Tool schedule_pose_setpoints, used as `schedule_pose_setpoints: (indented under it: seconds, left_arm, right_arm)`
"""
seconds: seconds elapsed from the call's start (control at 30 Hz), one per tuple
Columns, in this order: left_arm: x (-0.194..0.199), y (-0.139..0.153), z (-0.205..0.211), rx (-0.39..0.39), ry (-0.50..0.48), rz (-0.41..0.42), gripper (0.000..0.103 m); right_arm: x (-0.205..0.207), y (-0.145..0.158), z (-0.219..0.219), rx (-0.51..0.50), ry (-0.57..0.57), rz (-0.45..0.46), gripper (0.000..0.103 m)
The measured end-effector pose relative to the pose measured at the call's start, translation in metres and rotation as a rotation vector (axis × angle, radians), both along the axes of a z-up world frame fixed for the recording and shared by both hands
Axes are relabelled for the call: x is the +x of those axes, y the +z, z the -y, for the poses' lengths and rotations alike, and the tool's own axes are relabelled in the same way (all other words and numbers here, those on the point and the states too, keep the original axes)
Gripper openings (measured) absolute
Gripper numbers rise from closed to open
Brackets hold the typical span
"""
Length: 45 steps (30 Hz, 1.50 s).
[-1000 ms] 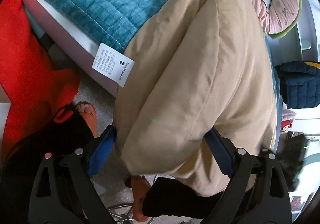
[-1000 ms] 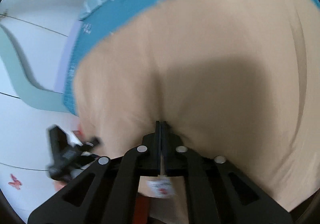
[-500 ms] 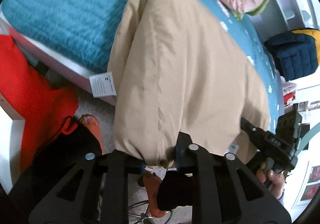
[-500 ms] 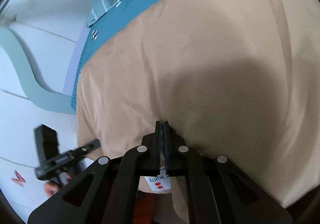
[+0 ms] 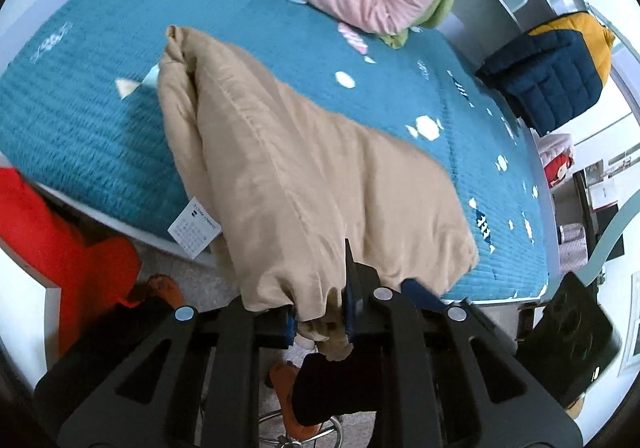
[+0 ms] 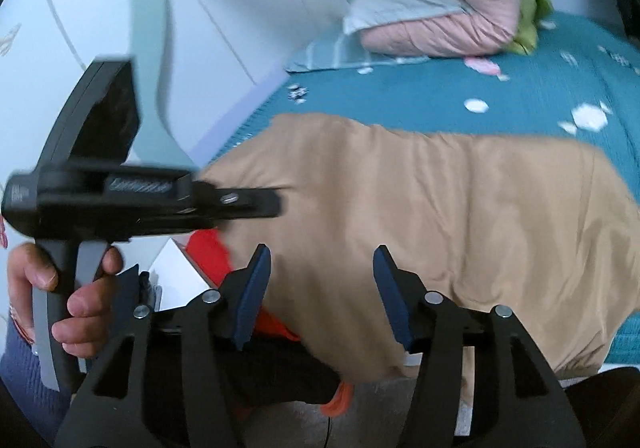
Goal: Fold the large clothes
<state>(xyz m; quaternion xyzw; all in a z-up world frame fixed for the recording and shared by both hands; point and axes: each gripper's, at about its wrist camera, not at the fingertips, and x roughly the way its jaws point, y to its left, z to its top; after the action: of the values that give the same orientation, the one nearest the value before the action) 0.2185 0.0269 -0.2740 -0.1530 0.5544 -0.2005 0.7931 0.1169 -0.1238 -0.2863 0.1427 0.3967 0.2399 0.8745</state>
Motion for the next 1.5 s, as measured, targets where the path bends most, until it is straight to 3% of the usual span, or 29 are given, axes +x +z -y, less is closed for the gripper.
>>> schedule_pose_setpoints:
  seconds: [0.47,0.5,0.57,0.6,0.8,0.9,0.97,1.1,1.2,1.37,1.5]
  left_arm:
    - [-0.006,0.018,0.047,0.033,-0.067,0.028,0.016]
    - [-0.006,0.018,0.05,0.032,-0.069,0.028,0.016]
    - [-0.006,0.018,0.056,0.055,-0.078,0.041,0.016]
    - [-0.006,0.018,0.059,0.069,-0.079,0.046,0.016]
    - [-0.014,0.028,0.067,-0.041,-0.123,0.092,0.033]
    - [-0.023,0.043,0.072,-0.108,-0.151,0.164,0.049]
    - [-0.029,0.056,0.074,-0.137,-0.161,0.223,0.067]
    - [-0.032,0.071,0.07,-0.132,-0.106,0.306,0.07]
    - [-0.025,0.066,0.062,-0.083,-0.024,0.304,0.072]
    - [-0.014,0.031,0.062,0.154,0.067,0.261,0.072]
    - [-0.008,-0.011,0.071,0.205,0.081,0.178,0.076]
  right_arm:
    - [0.034,-0.006,-0.008,0.001,-0.058,0.008,0.057]
    - [0.036,-0.006,-0.004,0.016,-0.066,0.003,0.055]
    - [0.04,-0.009,0.003,0.043,-0.067,-0.011,0.029]
    - [0.041,-0.01,0.007,0.057,-0.073,-0.018,0.026]
    - [0.04,-0.013,0.046,0.228,-0.132,-0.073,0.02]
    - [0.04,-0.014,0.064,0.29,-0.163,-0.098,0.02]
    - [0.037,-0.015,0.078,0.341,-0.19,-0.112,0.02]
    - [0.029,-0.016,0.11,0.442,-0.263,-0.121,0.02]
    - [0.02,-0.02,0.139,0.513,-0.334,-0.122,0.02]
    - [0.002,-0.036,0.193,0.638,-0.48,-0.151,0.02]
    - [-0.011,-0.047,0.229,0.682,-0.575,-0.149,0.02]
